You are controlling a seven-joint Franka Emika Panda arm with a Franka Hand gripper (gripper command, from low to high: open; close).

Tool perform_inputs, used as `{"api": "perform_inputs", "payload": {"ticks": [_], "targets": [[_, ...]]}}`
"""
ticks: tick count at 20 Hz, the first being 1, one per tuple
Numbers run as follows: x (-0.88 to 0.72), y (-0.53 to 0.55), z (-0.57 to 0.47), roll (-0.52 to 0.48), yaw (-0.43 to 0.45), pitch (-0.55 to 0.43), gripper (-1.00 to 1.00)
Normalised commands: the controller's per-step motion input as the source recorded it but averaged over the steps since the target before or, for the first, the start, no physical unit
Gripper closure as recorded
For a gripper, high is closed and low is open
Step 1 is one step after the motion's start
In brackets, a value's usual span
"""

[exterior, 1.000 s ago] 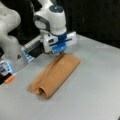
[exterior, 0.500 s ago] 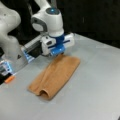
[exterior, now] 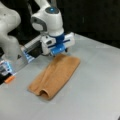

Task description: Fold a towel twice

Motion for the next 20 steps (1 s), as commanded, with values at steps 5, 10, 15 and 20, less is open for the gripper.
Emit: {"api": "perform_inputs", "payload": {"ticks": [5,10,15,20], "targets": [[-0.35,-0.15,0.27,0.16,-0.081,0.104,-1.0],[-0.19,-0.19,0.44,0.111,0.017,0.157,-1.0],[0.07,-0.27,0.25,0.024,0.164,0.093,-1.0],[0.19,-0.31,0.07,-0.056,0.237,0.102,-1.0]]}}
